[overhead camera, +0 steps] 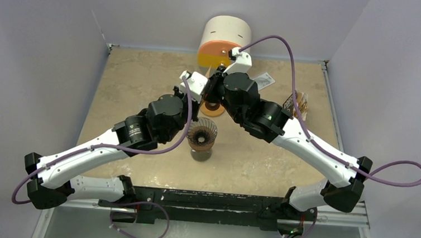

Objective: Place the coffee filter in the dripper
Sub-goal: Place the coffee filter in the coffee dripper.

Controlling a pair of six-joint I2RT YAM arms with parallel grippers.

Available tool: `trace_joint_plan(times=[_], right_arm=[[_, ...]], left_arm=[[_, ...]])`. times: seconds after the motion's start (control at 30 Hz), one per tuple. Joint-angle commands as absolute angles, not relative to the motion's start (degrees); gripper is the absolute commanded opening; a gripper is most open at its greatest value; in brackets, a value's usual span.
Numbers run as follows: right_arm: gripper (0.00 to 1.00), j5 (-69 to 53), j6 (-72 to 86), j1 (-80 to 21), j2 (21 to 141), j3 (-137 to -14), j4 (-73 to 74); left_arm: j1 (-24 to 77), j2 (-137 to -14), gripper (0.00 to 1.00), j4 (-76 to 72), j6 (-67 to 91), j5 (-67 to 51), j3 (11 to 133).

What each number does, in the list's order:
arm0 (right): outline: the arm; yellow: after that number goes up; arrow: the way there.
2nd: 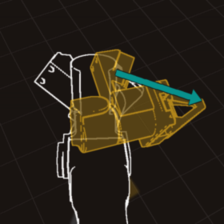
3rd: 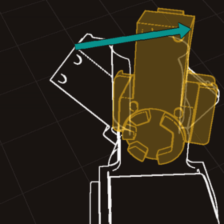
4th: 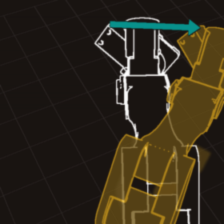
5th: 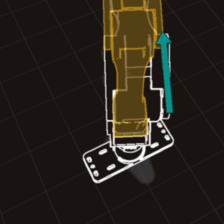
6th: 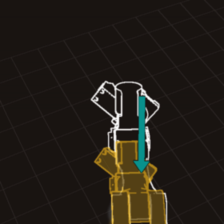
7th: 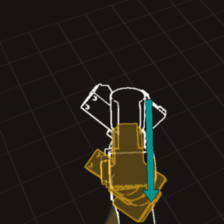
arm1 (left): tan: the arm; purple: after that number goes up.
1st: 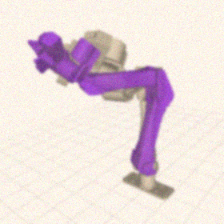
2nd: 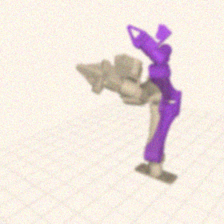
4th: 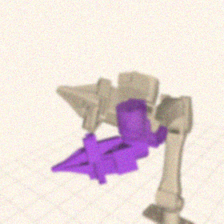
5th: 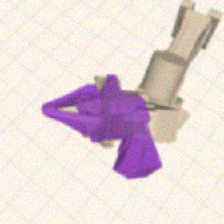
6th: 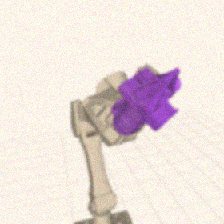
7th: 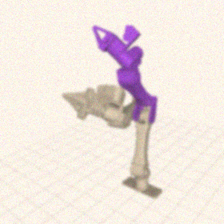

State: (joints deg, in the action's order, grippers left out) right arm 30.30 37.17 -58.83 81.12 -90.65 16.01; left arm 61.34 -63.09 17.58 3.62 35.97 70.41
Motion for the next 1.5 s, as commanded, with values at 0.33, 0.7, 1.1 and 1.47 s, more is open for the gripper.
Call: trace_joint_plan(times=[0.33, 0.7, 1.1, 1.47], right_arm=[[0.0, 29.76, 37.99, -59.23, 81.04, -92.81, 13.39], [0.12, 29.03, 37.87, -59.24, 79.05, -91.08, 12.83], [0.44, 23.84, 39.11, -59.19, 71.17, -84.55, 15.07], [0.36, 17.74, 39.48, -59.24, 69.5, -82.85, 16.6]], left_arm=[[62.49, -64.34, 0.0, 12.53, -1.48, 41.88, 69.36], [62.93, -62.94, 0.0, 15.25, -0.51, 40.22, 69.26], [62.93, -60.17, 0.0, 20.45, 5.0, 37.25, 69.96], [62.93, -59.92, 0.0, 29.79, 13.22, 30.66, 75.59]])
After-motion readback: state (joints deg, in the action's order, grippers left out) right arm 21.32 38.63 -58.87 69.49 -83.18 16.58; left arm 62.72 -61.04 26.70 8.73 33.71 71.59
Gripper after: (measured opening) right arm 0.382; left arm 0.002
